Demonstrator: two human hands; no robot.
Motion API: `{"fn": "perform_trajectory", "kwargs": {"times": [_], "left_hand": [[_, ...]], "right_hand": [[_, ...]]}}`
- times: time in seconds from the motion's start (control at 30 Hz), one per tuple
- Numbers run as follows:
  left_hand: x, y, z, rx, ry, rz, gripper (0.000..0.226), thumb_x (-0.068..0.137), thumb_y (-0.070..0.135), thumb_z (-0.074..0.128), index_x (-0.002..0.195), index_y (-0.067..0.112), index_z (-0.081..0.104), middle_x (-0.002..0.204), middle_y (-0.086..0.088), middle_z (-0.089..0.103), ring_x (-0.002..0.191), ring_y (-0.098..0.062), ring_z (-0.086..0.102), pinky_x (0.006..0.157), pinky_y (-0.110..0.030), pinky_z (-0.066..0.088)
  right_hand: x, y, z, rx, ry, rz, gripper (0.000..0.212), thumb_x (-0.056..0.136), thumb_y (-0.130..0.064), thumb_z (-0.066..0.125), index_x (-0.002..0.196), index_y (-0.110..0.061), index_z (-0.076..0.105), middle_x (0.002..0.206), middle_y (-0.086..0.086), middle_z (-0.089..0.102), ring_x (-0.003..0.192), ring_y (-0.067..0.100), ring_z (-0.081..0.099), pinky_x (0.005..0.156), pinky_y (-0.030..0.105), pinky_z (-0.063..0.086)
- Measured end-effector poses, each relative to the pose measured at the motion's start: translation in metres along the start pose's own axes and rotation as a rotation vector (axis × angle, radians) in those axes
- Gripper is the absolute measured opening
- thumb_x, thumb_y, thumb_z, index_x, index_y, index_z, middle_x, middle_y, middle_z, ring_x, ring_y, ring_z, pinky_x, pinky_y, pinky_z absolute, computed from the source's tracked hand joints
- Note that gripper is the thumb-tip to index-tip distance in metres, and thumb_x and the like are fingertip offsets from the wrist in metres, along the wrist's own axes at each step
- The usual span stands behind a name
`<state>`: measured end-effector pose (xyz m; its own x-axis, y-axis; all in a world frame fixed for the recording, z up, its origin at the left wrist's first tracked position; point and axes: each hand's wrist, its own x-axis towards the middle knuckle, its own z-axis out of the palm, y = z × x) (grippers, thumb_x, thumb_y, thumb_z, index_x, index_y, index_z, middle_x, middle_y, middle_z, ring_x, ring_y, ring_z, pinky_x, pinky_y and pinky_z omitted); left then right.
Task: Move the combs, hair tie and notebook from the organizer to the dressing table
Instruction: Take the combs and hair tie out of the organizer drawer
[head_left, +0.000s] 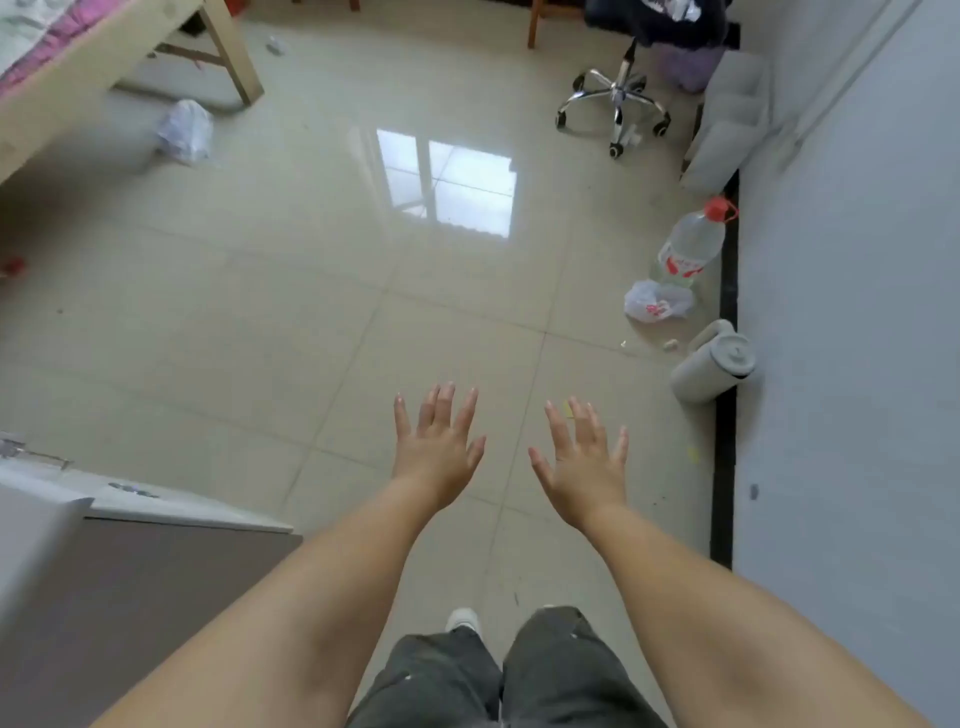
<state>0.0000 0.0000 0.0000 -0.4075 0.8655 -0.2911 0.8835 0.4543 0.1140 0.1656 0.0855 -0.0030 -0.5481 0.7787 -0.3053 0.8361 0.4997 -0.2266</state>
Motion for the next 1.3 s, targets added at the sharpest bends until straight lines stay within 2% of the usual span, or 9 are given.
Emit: {"fn": "perform_trajectory", "kwargs": {"times": [0.13, 0.3, 0.57, 0.7, 0.93, 1.13, 1.3], "left_hand": [[0.021, -0.006, 0.004, 0.027, -0.043, 0.005, 0.061, 0.095, 0.049, 0.017, 0.148, 0.028, -0.005, 0.16, -0.006, 0.004, 0.147, -0.022, -0.001, 0.113, -0.06, -0.007], [0.086, 0.001, -0.012, 0.029, -0.067, 0.025, 0.061, 0.095, 0.049, 0.017, 0.148, 0.028, -0.005, 0.16, -0.006, 0.002, 0.147, -0.022, -0.003, 0.113, -0.06, -0.009], [0.304, 0.032, -0.114, -0.097, 0.067, -0.048, 0.06, 0.096, 0.046, 0.019, 0.148, 0.027, -0.001, 0.159, -0.005, 0.006, 0.147, -0.023, 0.0, 0.115, -0.058, -0.006], [0.397, 0.027, -0.161, -0.131, 0.084, -0.073, 0.059, 0.095, 0.046, 0.02, 0.148, 0.027, 0.0, 0.158, -0.006, 0.008, 0.146, -0.023, 0.003, 0.115, -0.057, -0.006], [0.577, -0.035, -0.215, -0.095, 0.121, -0.105, 0.059, 0.096, 0.046, 0.02, 0.148, 0.027, 0.0, 0.158, -0.006, 0.009, 0.146, -0.024, 0.004, 0.115, -0.057, -0.004], [0.747, -0.094, -0.283, -0.005, 0.111, -0.02, 0.061, 0.096, 0.046, 0.017, 0.148, 0.024, -0.003, 0.158, -0.006, 0.007, 0.147, -0.023, 0.002, 0.116, -0.056, -0.004], [0.883, -0.111, -0.347, 0.008, 0.116, 0.05, 0.06, 0.096, 0.046, 0.017, 0.148, 0.025, -0.003, 0.159, -0.006, 0.006, 0.147, -0.023, 0.001, 0.116, -0.055, -0.003]], "right_hand": [[0.015, 0.009, 0.001, -0.014, -0.025, 0.081, 0.063, 0.092, -0.054, 0.025, 0.147, -0.033, 0.005, 0.159, 0.0, 0.003, 0.146, 0.022, 0.002, 0.114, 0.06, 0.001], [0.076, 0.021, -0.023, -0.019, -0.035, 0.108, 0.062, 0.092, -0.054, 0.025, 0.147, -0.032, 0.005, 0.159, 0.001, 0.004, 0.146, 0.022, 0.003, 0.114, 0.059, 0.001], [0.287, 0.068, -0.137, -0.074, 0.076, 0.079, 0.06, 0.093, -0.051, 0.025, 0.147, -0.03, 0.009, 0.159, 0.002, 0.006, 0.145, 0.021, 0.005, 0.114, 0.059, 0.003], [0.399, 0.064, -0.189, -0.081, 0.081, 0.04, 0.06, 0.093, -0.05, 0.027, 0.147, -0.03, 0.012, 0.158, 0.003, 0.008, 0.145, 0.021, 0.007, 0.114, 0.058, 0.005], [0.603, 0.01, -0.239, -0.072, 0.138, -0.079, 0.059, 0.093, -0.051, 0.025, 0.147, -0.031, 0.011, 0.158, 0.002, 0.01, 0.146, 0.02, 0.007, 0.115, 0.056, 0.0], [0.762, -0.021, -0.293, -0.036, 0.163, 0.026, 0.059, 0.093, -0.05, 0.025, 0.147, -0.031, 0.01, 0.158, 0.0, 0.009, 0.146, 0.018, 0.006, 0.115, 0.054, 0.002], [0.882, -0.03, -0.347, -0.023, 0.181, 0.115, 0.059, 0.094, -0.049, 0.027, 0.147, -0.029, 0.011, 0.159, 0.001, 0.009, 0.145, 0.019, 0.008, 0.115, 0.054, 0.005]]}}
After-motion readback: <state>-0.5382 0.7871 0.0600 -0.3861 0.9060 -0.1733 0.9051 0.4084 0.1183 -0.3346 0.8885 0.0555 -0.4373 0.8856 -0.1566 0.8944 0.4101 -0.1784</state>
